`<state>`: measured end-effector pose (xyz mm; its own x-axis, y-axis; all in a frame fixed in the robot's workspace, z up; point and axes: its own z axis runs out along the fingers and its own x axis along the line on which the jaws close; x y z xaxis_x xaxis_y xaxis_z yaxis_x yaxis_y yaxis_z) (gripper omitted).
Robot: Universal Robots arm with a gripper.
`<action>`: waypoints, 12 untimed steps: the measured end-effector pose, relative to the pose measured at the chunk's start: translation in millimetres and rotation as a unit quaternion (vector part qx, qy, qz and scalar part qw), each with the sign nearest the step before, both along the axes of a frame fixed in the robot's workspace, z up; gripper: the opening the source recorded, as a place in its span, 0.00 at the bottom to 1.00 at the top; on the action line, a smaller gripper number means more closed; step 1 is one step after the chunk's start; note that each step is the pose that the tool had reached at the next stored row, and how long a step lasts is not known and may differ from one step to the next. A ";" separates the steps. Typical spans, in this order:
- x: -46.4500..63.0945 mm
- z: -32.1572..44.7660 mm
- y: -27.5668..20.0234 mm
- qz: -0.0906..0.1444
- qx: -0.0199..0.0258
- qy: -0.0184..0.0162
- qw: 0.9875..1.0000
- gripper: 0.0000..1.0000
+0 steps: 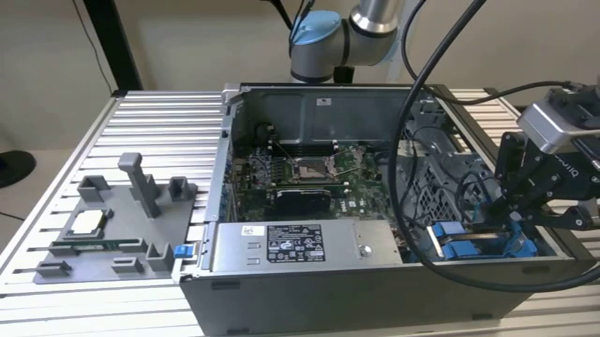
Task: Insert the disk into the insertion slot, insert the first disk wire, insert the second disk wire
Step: 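Insert the first disk wire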
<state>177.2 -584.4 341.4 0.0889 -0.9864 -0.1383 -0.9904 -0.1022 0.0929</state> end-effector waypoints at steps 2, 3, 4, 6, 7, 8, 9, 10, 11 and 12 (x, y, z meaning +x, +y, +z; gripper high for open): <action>0.0 -0.2 0.0 0.000 0.000 0.000 1.000 0.00; 0.0 -0.2 0.0 0.000 0.000 0.000 1.000 0.00; 0.0 -0.4 0.0 0.000 0.000 0.000 1.000 0.00; 0.0 -0.7 0.0 0.000 0.000 -0.001 1.000 0.00; 0.0 -0.8 0.0 0.000 0.000 -0.001 1.000 0.00; 0.0 -0.9 0.0 0.000 0.000 -0.001 1.000 0.00; 0.0 -1.0 0.0 0.000 0.000 -0.002 1.000 0.00; 0.0 -1.2 0.0 0.000 0.000 -0.002 1.000 0.00; 0.0 -1.3 0.0 0.000 0.000 -0.002 1.000 0.00; 0.0 -1.4 0.0 0.000 0.000 -0.002 1.000 0.00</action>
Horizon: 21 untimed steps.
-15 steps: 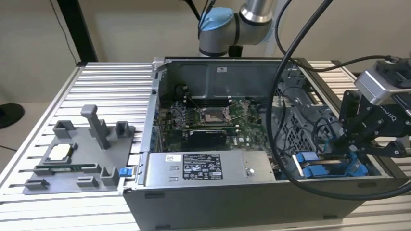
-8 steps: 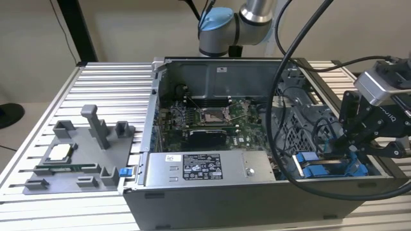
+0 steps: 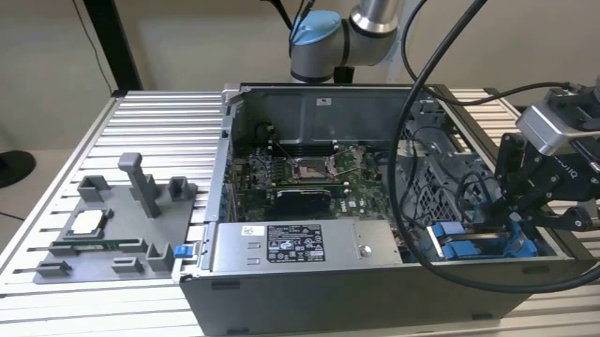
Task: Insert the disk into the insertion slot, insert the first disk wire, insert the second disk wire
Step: 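Insert the first disk wire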
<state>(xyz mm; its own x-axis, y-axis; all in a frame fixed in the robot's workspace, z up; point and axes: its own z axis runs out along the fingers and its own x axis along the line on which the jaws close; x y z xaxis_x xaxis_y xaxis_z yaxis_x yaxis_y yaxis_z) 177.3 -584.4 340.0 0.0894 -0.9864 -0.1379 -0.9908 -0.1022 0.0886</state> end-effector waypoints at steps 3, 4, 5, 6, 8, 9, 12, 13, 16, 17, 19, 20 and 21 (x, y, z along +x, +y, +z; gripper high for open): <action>0.0 -0.2 -0.1 -0.001 0.000 0.000 1.000 0.00; 0.0 -0.2 -0.1 -0.001 0.000 0.000 1.000 0.00; 0.0 -0.1 -0.1 -0.002 0.000 0.000 1.000 0.00; 0.0 0.1 -0.1 -0.002 0.001 0.000 1.000 0.00; 0.0 1.1 -0.2 -0.003 0.001 0.000 1.000 0.00; 0.0 2.4 -0.4 -0.004 0.001 -0.001 1.000 0.00; 0.0 4.0 -1.0 -0.005 0.001 -0.001 1.000 0.00; -0.2 4.1 -1.2 -0.005 0.001 -0.001 1.000 0.00; -0.5 3.9 -1.3 -0.010 0.001 -0.004 1.000 0.00; -0.6 3.8 -1.3 -0.013 0.000 -0.004 1.000 0.00; -1.2 3.4 -1.3 -0.021 0.000 -0.004 1.000 0.00; -1.5 3.2 -1.3 -0.024 -0.001 -0.004 1.000 0.00; -1.7 3.1 -1.3 -0.026 -0.001 -0.004 1.000 0.00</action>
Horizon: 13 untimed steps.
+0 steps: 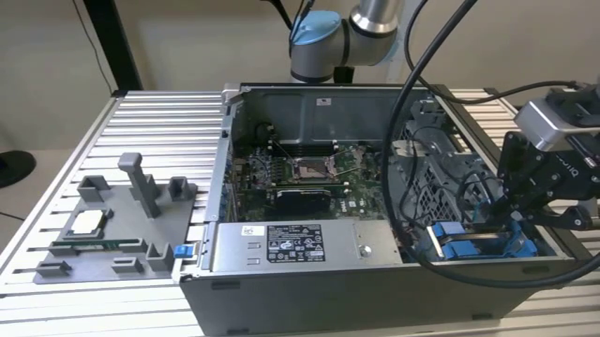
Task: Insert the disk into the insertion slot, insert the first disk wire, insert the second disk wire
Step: 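Insert the first disk wire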
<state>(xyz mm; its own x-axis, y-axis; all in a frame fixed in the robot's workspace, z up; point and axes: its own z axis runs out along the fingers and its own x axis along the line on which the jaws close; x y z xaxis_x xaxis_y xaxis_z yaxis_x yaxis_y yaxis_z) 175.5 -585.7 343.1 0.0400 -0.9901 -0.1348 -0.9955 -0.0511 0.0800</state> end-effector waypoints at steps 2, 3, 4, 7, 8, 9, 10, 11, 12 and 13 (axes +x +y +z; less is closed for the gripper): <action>-0.1 -0.6 0.0 0.000 -0.002 0.000 1.000 0.00; -0.2 -1.1 0.0 0.000 -0.002 0.000 1.000 0.00; -0.4 -1.4 0.0 0.000 -0.003 -0.001 1.000 0.00; -1.5 -2.4 0.0 -0.001 -0.004 -0.001 1.000 0.00; -2.0 -2.6 0.0 -0.001 -0.004 -0.001 1.000 0.00; -2.3 -2.7 0.0 -0.001 -0.004 -0.002 1.000 0.00; -2.6 -2.9 0.0 -0.001 -0.004 -0.002 1.000 0.00; -2.7 -3.3 0.1 -0.001 -0.004 -0.002 1.000 0.00; -2.8 -3.6 0.1 -0.001 -0.004 -0.002 1.000 0.00; -2.9 -3.9 0.3 -0.002 -0.004 -0.003 1.000 0.00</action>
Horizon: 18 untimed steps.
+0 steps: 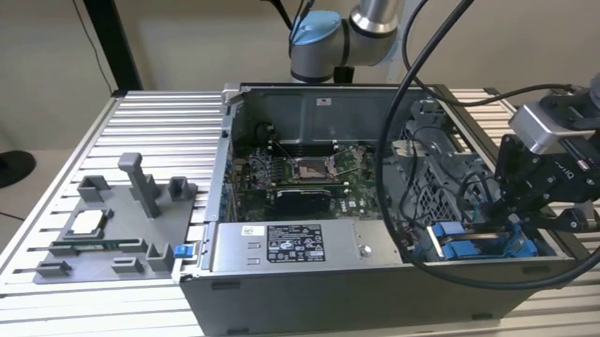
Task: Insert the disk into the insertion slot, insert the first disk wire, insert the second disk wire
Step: 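Insert the first disk wire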
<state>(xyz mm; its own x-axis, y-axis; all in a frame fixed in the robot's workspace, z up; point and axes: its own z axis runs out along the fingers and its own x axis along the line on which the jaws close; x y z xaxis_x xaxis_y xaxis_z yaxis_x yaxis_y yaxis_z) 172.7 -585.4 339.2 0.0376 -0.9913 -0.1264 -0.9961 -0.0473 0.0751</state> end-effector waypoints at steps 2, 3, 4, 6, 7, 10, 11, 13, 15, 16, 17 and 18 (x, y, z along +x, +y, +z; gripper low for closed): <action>-0.1 -0.4 0.4 0.000 0.000 -0.001 1.000 0.00; -0.1 -0.6 0.5 0.000 0.000 -0.002 1.000 0.00; -0.1 -0.9 0.6 0.000 0.000 -0.002 1.000 0.00; -0.1 -3.1 0.7 0.000 0.000 -0.003 1.000 0.00; -0.1 -4.5 0.7 0.000 -0.001 -0.003 1.000 0.00; -0.1 -9.3 0.8 -0.001 -0.002 -0.003 1.000 0.00; -0.1 -10.3 0.8 -0.001 -0.002 -0.003 1.000 0.00; -0.1 -10.6 0.8 -0.001 -0.002 -0.003 1.000 1.00; 0.0 -11.0 0.7 -0.001 -0.001 -0.003 1.000 1.00; 0.0 -11.1 0.8 -0.001 -0.001 -0.003 1.000 1.00; 0.0 -11.1 0.8 -0.001 -0.001 -0.003 1.000 1.00; -0.1 -10.7 0.8 -0.001 -0.002 -0.003 1.000 1.00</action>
<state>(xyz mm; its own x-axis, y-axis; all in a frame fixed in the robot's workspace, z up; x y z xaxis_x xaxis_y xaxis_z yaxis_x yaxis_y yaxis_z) 172.6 -584.6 328.4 0.0368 -0.9917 -0.1229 -0.9966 -0.0455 0.0691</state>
